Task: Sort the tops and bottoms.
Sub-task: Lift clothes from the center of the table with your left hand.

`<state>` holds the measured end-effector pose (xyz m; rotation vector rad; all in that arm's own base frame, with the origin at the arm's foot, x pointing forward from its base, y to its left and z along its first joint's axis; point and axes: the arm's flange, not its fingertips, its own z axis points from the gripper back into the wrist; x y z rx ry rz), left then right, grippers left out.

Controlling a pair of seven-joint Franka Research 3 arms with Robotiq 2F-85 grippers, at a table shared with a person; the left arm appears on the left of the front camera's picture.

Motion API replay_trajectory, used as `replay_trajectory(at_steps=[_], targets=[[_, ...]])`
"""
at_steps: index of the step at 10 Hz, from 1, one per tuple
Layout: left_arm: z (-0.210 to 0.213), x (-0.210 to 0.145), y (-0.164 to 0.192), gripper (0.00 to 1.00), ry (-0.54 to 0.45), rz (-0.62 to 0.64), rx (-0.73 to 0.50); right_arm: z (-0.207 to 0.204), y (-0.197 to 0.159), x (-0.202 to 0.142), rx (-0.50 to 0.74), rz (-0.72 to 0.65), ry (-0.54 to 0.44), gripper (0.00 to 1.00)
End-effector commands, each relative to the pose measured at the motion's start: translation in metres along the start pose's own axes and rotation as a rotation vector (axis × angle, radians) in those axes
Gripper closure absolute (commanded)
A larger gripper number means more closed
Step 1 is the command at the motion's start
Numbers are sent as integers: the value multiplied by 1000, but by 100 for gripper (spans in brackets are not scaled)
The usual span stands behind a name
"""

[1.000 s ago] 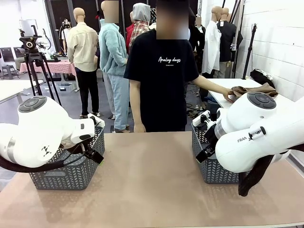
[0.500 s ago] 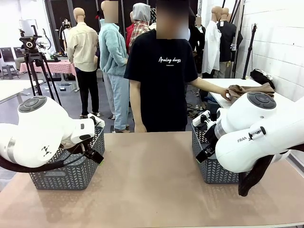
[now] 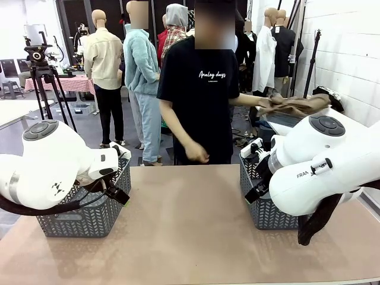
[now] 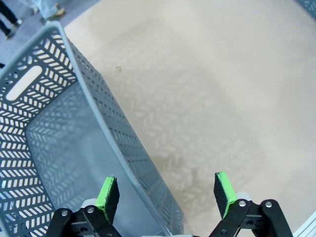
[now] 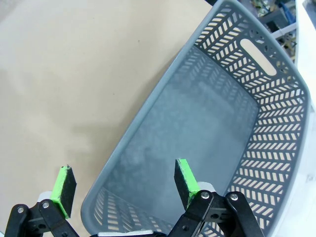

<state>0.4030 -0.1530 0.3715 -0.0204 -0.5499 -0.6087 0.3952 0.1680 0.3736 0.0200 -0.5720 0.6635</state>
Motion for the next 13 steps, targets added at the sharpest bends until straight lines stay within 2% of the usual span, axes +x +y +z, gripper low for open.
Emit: replay_trajectory(at_steps=[1, 2, 4, 7, 10, 12, 13], targets=[[0, 0, 2, 0, 0, 3, 0, 0, 0, 0, 1, 0, 0, 0], [0, 0, 0, 0, 0, 0, 0, 0, 0, 0, 0, 0, 0, 0], [24, 5, 1, 0, -27, -8, 38, 26, -10, 6, -1, -17, -54, 0], [86, 2, 8, 0, -86, 6, 47, 69, -27, 5, -2, -52, -136, 0], [129, -15, 3, 0, -122, -35, -58, 103, -41, -8, 43, -81, -186, 0], [135, -22, 10, 0, -149, 17, -55, 108, -44, -13, 52, -112, -185, 0], [132, 22, 5, 0, -124, -13, -10, 105, -44, 19, 3, -104, -188, 0]])
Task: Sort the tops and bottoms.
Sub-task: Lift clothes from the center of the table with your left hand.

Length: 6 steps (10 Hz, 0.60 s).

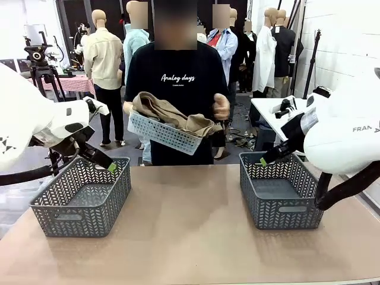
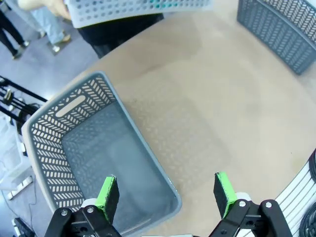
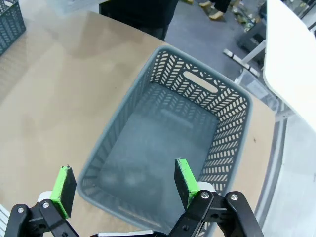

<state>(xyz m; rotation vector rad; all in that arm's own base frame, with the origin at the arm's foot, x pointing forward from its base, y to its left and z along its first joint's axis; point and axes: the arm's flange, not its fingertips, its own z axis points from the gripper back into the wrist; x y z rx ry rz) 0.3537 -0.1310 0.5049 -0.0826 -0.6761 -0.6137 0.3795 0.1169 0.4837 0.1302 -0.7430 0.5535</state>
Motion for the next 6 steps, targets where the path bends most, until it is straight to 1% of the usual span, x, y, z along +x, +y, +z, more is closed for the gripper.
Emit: replay_trajectory(at_steps=[1, 6], targets=[[-10, 0, -5, 0, 13, -16, 9, -7, 5, 1, -9, 15, 1, 0], [-10, 0, -5, 0, 13, -16, 9, -7, 5, 1, -9, 15, 1, 0]])
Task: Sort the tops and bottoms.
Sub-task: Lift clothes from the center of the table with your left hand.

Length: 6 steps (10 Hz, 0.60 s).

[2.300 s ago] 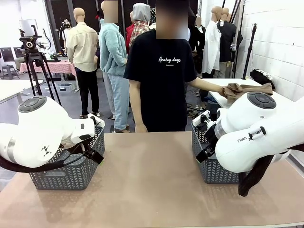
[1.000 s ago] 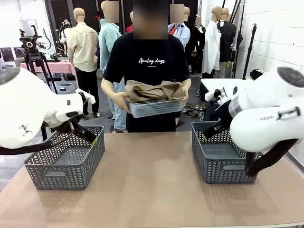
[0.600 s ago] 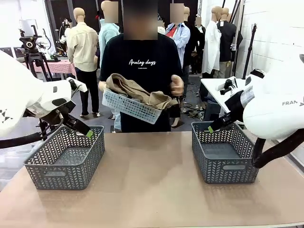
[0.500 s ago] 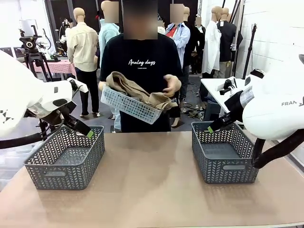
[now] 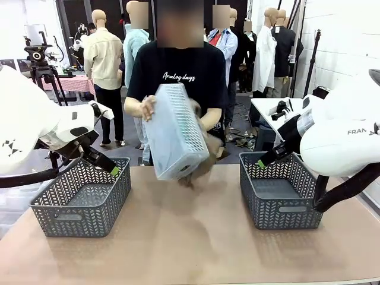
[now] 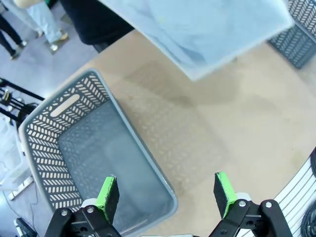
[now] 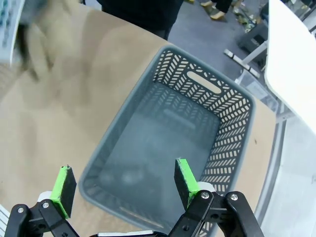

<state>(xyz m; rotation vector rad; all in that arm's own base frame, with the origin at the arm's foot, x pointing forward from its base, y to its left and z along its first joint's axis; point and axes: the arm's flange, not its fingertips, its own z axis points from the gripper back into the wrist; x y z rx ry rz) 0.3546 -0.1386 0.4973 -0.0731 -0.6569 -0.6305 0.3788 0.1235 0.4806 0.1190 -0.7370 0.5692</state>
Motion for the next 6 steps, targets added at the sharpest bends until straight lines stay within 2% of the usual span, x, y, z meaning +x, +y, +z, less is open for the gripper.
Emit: replay_trajectory(at_steps=[1, 6], targets=[[-2, 1, 2, 0, -7, 1, 12, -3, -1, 0, -7, -2, -8, 0], [-2, 1, 2, 0, -7, 1, 12, -3, -1, 0, -7, -2, -8, 0]])
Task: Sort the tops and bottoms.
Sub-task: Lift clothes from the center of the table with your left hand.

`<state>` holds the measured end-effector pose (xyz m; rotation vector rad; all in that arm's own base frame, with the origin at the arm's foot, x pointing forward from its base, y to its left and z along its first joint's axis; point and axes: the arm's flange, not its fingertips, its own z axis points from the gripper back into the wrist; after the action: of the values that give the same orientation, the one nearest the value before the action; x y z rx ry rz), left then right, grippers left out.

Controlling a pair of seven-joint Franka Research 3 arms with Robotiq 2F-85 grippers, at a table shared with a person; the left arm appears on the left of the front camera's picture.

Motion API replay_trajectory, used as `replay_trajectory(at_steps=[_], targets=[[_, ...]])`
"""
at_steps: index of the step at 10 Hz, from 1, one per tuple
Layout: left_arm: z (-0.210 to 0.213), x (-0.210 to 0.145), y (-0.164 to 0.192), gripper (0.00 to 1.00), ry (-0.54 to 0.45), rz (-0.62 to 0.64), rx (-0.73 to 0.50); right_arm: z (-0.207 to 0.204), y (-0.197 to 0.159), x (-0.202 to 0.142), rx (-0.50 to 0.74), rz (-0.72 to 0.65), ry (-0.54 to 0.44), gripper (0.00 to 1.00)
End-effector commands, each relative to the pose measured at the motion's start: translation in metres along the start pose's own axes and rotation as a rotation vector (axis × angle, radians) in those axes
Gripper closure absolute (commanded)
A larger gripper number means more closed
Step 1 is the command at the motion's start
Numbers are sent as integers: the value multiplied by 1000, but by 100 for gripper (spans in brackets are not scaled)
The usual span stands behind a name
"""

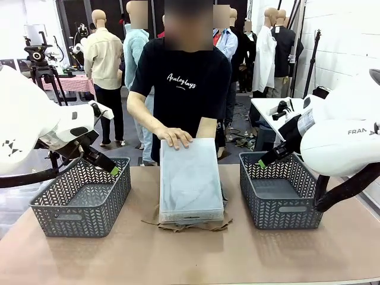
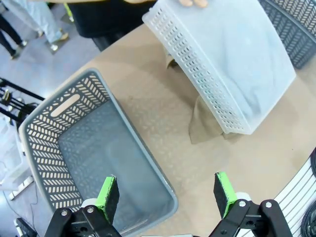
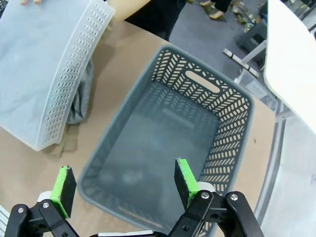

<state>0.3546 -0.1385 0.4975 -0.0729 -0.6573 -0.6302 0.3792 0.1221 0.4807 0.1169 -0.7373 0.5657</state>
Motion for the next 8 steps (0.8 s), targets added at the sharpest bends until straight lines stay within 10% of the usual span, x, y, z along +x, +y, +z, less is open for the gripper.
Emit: replay_trajectory(at_steps=[1, 8], targets=[[-2, 1, 2, 0, -7, 1, 11, -3, 0, 0, -4, 0, -8, 0], [-2, 1, 2, 0, -7, 1, 11, -3, 0, 0, -4, 0, -8, 0]])
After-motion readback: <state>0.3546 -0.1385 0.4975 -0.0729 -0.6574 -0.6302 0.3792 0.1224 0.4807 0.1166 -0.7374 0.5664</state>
